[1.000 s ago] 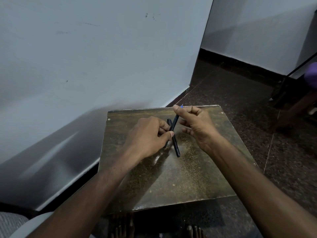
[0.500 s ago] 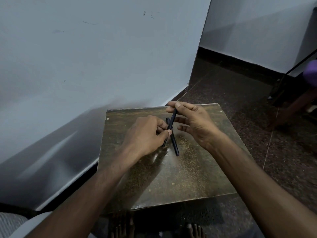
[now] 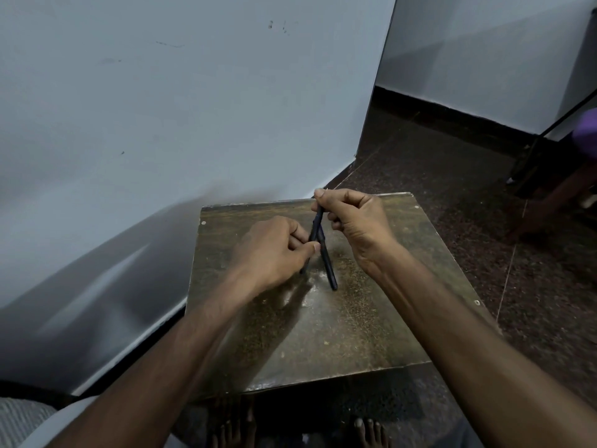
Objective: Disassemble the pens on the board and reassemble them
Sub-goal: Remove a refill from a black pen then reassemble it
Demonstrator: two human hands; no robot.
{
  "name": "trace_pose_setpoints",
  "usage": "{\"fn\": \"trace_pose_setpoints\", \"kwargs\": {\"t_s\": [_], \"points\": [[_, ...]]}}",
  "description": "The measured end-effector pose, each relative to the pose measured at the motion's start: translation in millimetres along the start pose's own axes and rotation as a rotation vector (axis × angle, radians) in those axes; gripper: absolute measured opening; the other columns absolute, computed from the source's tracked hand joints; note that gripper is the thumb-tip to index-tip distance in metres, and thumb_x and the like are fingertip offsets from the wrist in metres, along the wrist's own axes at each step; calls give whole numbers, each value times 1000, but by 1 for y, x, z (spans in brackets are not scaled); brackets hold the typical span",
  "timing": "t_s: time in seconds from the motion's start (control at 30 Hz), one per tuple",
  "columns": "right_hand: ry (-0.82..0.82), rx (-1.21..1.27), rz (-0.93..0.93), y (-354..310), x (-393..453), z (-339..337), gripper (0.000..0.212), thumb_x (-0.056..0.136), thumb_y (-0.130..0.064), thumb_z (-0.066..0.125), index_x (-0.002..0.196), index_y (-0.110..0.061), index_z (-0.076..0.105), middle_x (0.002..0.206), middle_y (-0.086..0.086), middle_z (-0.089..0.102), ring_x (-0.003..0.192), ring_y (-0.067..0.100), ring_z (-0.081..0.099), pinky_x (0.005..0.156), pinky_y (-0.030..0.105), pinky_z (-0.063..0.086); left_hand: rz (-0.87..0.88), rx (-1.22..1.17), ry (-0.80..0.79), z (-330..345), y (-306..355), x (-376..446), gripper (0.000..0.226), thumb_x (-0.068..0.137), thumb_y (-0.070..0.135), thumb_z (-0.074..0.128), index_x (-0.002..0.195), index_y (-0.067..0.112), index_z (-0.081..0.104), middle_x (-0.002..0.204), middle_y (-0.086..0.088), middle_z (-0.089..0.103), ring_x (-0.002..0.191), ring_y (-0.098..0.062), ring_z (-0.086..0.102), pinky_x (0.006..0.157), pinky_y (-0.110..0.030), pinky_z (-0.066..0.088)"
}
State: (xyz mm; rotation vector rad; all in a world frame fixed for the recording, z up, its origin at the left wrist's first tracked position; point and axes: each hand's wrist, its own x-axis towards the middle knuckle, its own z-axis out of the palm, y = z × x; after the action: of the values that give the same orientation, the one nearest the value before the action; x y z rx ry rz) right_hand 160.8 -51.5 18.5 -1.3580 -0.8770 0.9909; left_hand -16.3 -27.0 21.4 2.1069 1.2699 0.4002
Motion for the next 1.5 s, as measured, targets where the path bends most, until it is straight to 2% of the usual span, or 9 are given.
{"fn": "trace_pose_setpoints", "kwargs": {"t_s": [0.13,0.27,0.5,0.63,0.77,0.87,1.0,1.33,1.5], "points": [[32,-536,-212,-3,-2,5,28,103,-45,71,113,-23,85,104,-9,84,94,-1,75,88,33,60,-104,11,24,-16,-21,6,21,95,50,79,77,40,75,62,26,70,62,11,65,60,-21,44],[-69,-1295,-330,1,-1,6,61,94,-65,70,146,-34,66,137,-4,66,131,25,53,110,50,46,-176,111,79,-24,-38,11,30,94,56,76,69,41,70,74,24,75,83,-5,74,80,-31,61],[-193,-1471,-306,16,5,10,67,82,-78,71,136,-38,69,140,0,58,133,29,43,104,48,41,-179,130,130,-21,-37,10,29,90,58,78,67,41,70,70,23,75,80,-4,74,84,-41,65],[-210,-1397,-327,16,6,15,56,78,-71,80,120,-34,76,126,-3,65,127,22,52,104,44,48,-165,119,143,-21,-36,11,26,91,57,77,74,38,71,72,25,73,80,-1,72,84,-39,64],[-98,-842,-208,8,7,7,49,77,-35,97,116,-23,71,91,-10,76,79,-2,72,69,12,56,-122,96,85,-22,-30,9,26,94,52,78,74,39,68,71,25,71,78,2,71,87,-39,65],[24,-295,-44,2,7,-6,49,80,-6,93,116,-21,64,88,4,82,86,15,82,74,29,64,-87,85,53,-19,-22,5,24,95,50,79,76,39,67,74,24,71,78,3,71,89,-40,65],[73,90,-17,-5,7,-16,53,84,6,87,126,-14,60,106,24,81,92,27,83,79,29,65,-51,100,-30,-11,-13,0,16,95,51,78,90,37,73,85,20,74,82,2,71,88,-41,65],[78,90,-47,-7,6,-21,51,86,-1,88,124,-21,61,97,9,78,91,21,79,81,30,66,-17,139,-50,-5,-7,-2,15,96,52,77,98,37,74,89,19,76,83,0,72,79,-33,63],[18,36,-13,-7,5,-20,54,84,2,89,126,-18,62,114,22,79,98,24,80,83,33,67,-2,156,-51,-5,-5,-1,17,98,52,75,104,35,75,94,19,76,85,2,70,79,-31,61]]}}
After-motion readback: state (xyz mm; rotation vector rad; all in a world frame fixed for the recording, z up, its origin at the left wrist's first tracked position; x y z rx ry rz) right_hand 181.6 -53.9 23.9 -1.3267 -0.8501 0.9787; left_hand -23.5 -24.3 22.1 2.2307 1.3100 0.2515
